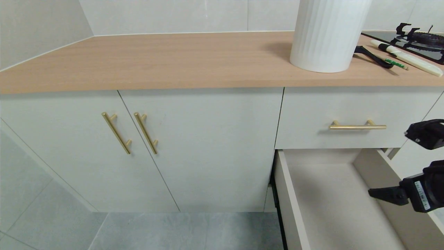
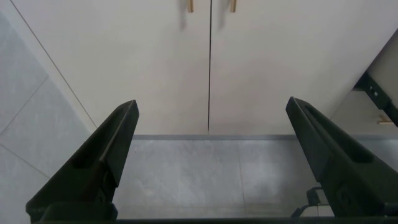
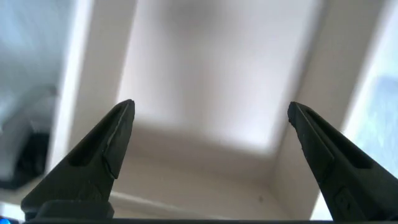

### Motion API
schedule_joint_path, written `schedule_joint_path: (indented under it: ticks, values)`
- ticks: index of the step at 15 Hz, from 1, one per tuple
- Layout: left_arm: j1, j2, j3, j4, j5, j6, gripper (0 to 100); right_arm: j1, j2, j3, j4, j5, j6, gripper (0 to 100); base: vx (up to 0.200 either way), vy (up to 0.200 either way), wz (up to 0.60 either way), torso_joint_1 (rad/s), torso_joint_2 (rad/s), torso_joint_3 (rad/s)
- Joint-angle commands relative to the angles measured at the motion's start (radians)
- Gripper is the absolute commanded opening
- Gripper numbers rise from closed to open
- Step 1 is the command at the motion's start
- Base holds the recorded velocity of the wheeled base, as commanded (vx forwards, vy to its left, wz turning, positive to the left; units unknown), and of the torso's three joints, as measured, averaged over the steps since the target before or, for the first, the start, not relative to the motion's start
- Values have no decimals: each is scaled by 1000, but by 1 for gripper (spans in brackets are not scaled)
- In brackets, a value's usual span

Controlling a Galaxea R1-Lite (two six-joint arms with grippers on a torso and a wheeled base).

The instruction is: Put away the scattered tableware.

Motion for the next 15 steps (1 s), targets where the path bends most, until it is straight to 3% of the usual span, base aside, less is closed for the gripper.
schedule_joint_path:
  ticks: [1,3,8,15]
  values:
    - [0,1,0,0,0,0,100,-34,-66,-3,-22,1,1,100,0,0,0,0,0,0]
    - [1,1,0,0,0,-2,100,-66,-60,6,-82,1,-2,100,0,0,0,0,0,0]
    - [0,1,0,0,0,0,100,-68,-72,18,-85,1,-31,100,0,0,0,7,-39,-29]
    - [0,1,0,0,0,0,100,-68,-77,21,-85,1,-32,100,0,0,0,124,-395,-278]
